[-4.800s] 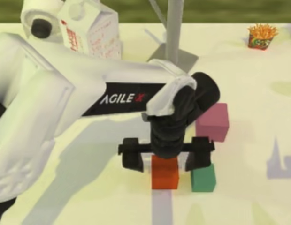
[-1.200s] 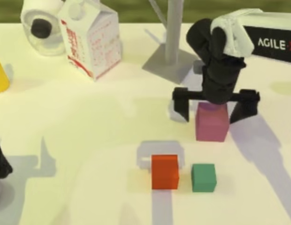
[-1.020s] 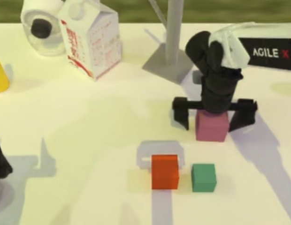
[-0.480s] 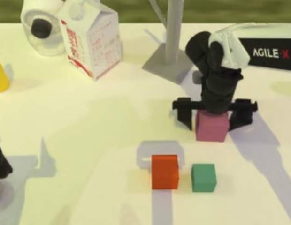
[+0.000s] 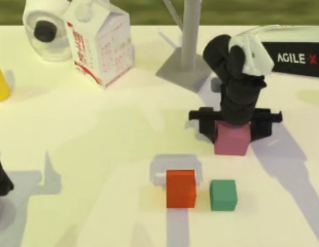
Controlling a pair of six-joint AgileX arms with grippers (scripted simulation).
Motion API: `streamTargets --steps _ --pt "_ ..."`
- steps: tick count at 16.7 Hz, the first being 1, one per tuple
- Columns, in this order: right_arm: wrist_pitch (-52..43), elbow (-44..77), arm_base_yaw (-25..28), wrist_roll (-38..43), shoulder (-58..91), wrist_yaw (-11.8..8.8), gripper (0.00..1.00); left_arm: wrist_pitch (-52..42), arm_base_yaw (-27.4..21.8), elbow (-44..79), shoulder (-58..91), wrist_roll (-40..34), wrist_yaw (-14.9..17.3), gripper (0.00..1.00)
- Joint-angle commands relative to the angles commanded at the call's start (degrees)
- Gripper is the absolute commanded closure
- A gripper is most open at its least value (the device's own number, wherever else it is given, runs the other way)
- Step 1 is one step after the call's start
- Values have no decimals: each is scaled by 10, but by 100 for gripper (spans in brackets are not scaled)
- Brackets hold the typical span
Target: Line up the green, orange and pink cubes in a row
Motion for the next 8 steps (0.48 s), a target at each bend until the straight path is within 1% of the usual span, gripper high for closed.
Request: streamTargets --steps 1,8 --pt "0 0 0 0 0 0 100 0 0 0 0 0 0 0" --pt "0 0 0 0 0 0 100 0 0 0 0 0 0 0"
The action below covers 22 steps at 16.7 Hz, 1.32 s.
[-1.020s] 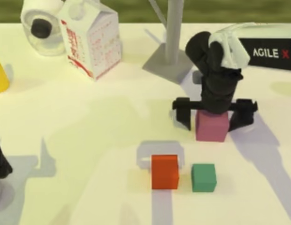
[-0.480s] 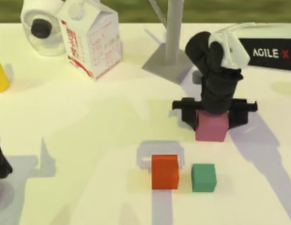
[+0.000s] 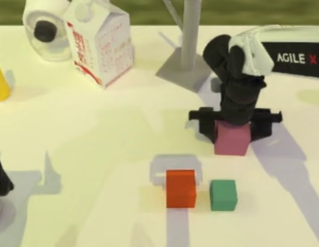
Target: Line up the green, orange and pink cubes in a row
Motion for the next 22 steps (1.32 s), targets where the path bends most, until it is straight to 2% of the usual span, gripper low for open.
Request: streamTargets --steps 3,10,15,18,22 --pt "-12 8 -1 -1 -10 3 100 0 0 0 0 0 0 0" --pt "-129 80 3 -2 -52 2 100 0 0 0 0 0 0 0" --pt "-134 84 2 0 -52 2 100 0 0 0 0 0 0 0" --pt "-151 118 41 37 -36 2 100 0 0 0 0 0 0 0" --pt "-196 197 146 131 3 2 100 0 0 0 0 0 0 0"
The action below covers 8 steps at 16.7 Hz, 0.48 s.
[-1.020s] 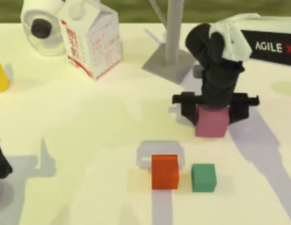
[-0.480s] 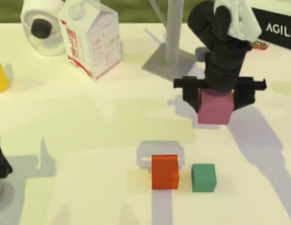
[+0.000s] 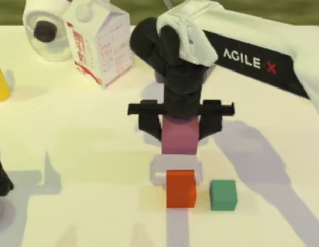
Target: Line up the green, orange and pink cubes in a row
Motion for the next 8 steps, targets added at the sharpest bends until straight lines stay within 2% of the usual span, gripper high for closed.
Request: streamTargets --steps 4,6,8 --pt "-43 78 114 95 34 1 100 0 0 0 0 0 0 0" --pt "-55 101 145 125 42 1 100 0 0 0 0 0 0 0" --pt "-58 108 152 132 44 1 100 0 0 0 0 0 0 0"
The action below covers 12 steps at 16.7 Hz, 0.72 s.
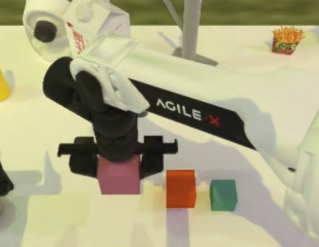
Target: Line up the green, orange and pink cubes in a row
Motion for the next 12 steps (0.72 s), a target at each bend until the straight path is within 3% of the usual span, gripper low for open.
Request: streamTargets --steps 5,12 --pt "11 -11 -1 0 -2 -1 100 0 0 0 0 0 0 0" --pt "137 -114 0 1 22 0 100 0 0 0 0 0 0 0"
